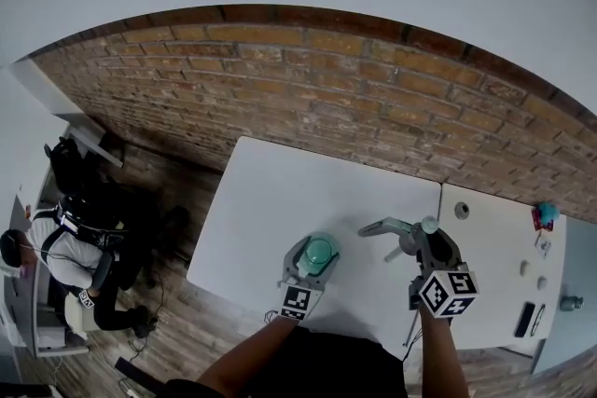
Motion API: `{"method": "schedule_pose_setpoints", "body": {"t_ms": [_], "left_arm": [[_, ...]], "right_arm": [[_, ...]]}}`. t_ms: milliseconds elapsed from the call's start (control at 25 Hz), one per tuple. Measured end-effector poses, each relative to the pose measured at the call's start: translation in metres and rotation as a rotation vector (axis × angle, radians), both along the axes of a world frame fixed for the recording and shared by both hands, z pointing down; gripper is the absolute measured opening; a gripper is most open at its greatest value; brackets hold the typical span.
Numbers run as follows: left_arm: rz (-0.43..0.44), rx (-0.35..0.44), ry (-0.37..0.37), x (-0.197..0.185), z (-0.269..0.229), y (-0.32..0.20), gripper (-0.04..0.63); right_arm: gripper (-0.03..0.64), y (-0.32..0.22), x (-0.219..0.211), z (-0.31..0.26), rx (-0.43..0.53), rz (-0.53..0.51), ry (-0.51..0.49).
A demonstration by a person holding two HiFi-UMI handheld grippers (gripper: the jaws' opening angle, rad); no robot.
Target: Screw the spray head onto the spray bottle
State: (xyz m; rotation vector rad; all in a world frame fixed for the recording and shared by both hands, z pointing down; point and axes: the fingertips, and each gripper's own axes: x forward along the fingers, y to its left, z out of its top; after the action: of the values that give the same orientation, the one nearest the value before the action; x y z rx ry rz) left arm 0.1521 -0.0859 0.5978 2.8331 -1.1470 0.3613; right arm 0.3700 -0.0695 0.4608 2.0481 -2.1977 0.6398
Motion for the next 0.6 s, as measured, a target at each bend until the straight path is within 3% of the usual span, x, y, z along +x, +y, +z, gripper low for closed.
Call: {"method": "schedule_pose_setpoints", "body": {"t_ms": [320, 600], "left_arm": [[0.040, 0.008, -0.002, 0.003, -0.001, 0.002, 0.322], [0.045, 0.013, -0.001, 0.004, -0.001, 0.002, 0.322]], "right_arm": [[0.069, -0.004, -0.012, -0.045, 0.093, 0.017, -0.106], [0.069, -0.009, -0.025, -0.072, 0.138, -0.005, -0.060]]}}
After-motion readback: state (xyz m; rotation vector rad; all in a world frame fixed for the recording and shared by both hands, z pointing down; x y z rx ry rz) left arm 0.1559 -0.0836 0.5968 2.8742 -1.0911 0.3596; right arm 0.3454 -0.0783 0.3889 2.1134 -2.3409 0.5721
